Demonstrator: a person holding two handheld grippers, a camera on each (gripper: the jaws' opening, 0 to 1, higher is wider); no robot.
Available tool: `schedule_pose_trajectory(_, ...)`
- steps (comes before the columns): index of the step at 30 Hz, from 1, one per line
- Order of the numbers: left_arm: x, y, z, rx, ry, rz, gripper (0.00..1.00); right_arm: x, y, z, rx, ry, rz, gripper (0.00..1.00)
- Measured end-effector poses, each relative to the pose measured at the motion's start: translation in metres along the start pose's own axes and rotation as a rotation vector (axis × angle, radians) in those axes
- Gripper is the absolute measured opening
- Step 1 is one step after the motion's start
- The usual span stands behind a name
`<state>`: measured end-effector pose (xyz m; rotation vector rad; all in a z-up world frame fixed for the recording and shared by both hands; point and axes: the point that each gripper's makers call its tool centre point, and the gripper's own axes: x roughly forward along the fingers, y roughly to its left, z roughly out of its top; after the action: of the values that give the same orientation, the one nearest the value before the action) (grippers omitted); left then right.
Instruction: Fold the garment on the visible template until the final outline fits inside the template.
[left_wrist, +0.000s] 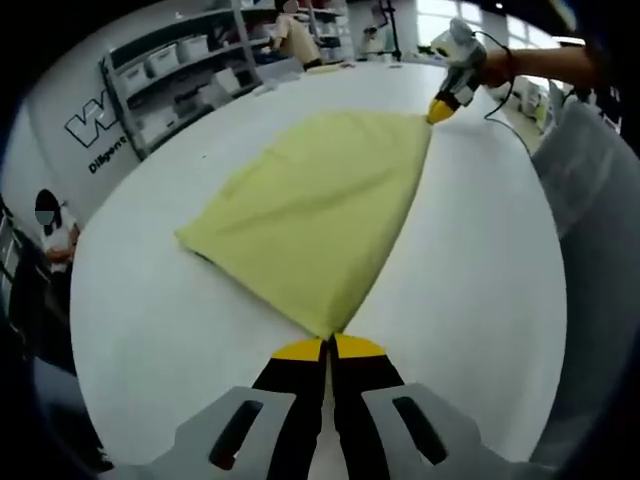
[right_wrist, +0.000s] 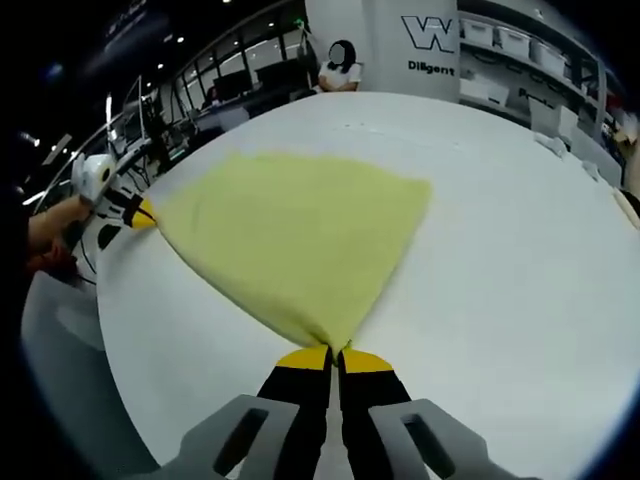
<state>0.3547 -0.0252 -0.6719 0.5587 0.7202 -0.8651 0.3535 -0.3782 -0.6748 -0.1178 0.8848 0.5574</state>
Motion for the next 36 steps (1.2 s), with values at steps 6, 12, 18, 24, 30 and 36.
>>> schedule_pose_trajectory(6,-0.004,-0.006,-0.003,-0.015,-0.005,-0.006,0.0,-0.003,0.005,-0.005,0.005,-0.002,0.003,0.0)
schedule_pose_trajectory(12,-0.006,-0.008,-0.006,-0.056,-0.024,-0.004,0.0,-0.003,0.008,-0.009,0.013,-0.002,0.005,0.0)
schedule_pose_trajectory(18,-0.005,-0.009,-0.006,-0.066,-0.026,0.0,0.0,-0.001,0.009,-0.01,0.008,0.001,0.004,0.0)
schedule_pose_trajectory(24,-0.004,-0.008,-0.005,-0.155,-0.045,0.016,0.01,0.001,0.009,-0.01,0.087,-0.024,-0.003,0.0)
schedule_pose_trajectory(30,-0.007,-0.011,-0.005,-0.209,-0.031,0.027,0.18,-0.001,0.015,-0.005,0.148,-0.074,-0.018,0.18)
schedule_pose_trajectory(36,-0.019,-0.012,0.003,-0.332,-0.074,0.057,0.43,-0.01,0.021,0.003,0.154,-0.11,-0.045,0.5)
